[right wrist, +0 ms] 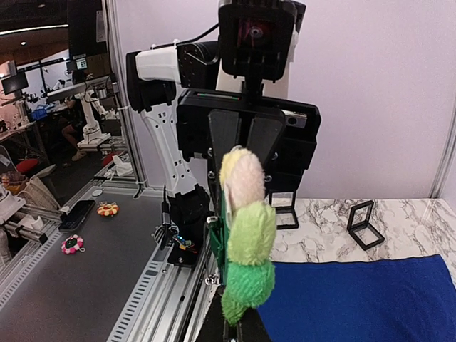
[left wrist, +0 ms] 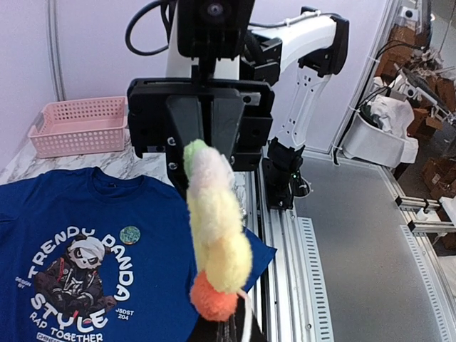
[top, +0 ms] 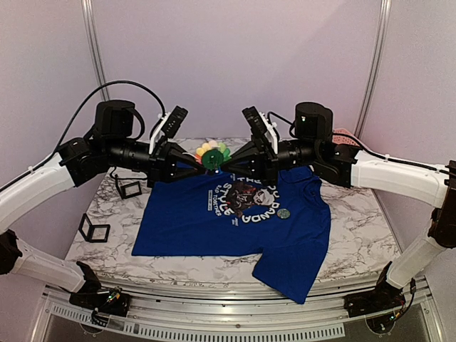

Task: Pin the brooch onto the clothing
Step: Pass from the left arm to the right, then pass from the right arm to the left

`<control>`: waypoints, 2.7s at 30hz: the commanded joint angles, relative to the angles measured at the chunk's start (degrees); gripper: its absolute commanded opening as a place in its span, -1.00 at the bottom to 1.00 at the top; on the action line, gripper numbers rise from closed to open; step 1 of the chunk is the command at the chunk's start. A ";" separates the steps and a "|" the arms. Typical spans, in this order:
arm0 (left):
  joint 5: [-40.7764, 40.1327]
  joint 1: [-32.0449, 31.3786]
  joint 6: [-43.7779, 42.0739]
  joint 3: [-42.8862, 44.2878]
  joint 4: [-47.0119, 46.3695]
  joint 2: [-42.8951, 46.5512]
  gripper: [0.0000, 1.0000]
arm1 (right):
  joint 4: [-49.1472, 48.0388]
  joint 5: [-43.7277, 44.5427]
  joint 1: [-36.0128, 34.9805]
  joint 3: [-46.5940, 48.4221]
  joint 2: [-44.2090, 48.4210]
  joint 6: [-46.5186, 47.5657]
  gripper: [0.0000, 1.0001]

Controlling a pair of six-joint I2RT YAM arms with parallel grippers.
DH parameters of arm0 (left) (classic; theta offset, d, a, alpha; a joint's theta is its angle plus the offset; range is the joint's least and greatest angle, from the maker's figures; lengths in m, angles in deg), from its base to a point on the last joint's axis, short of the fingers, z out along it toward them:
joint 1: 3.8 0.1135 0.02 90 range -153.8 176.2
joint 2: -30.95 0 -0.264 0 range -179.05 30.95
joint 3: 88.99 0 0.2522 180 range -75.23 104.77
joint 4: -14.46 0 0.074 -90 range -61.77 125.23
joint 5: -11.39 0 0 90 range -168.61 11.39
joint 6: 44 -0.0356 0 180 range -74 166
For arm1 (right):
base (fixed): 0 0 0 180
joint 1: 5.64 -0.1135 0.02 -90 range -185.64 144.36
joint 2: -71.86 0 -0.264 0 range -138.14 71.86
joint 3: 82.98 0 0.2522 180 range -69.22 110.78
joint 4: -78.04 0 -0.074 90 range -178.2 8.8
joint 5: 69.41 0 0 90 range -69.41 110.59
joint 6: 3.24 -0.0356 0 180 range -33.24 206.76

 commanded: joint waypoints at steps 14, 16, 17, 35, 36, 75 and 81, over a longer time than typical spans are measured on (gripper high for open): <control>-3.05 -1.00 -5.93 -1.78 4.97 0.97 -0.64 | 9.59 5.19 0.24 1.37 1.49 4.62 -1.00; -3.37 -1.00 -6.02 -1.74 5.26 1.05 -0.50 | 10.21 5.56 0.24 1.50 1.69 4.81 -1.00; -3.49 -1.00 -6.05 -1.74 5.44 1.07 -0.42 | 10.59 5.71 0.24 1.62 1.77 4.96 -1.00; -9.34 -1.08 -12.80 5.84 13.61 -0.93 0.58 | 23.35 8.16 0.15 6.29 -1.33 8.85 -1.00; -9.72 -1.09 -12.65 6.50 14.14 -1.31 0.60 | 24.12 8.28 0.10 6.55 -1.54 9.15 -1.00; -18.40 -5.22 -17.10 17.67 32.40 -11.61 -1.00 | 23.81 15.52 -3.86 5.37 -4.36 15.94 -1.00; -20.15 -2.01 -13.64 17.27 21.65 -6.86 -1.00 | 7.89 18.04 0.13 -3.11 0.40 9.33 -0.20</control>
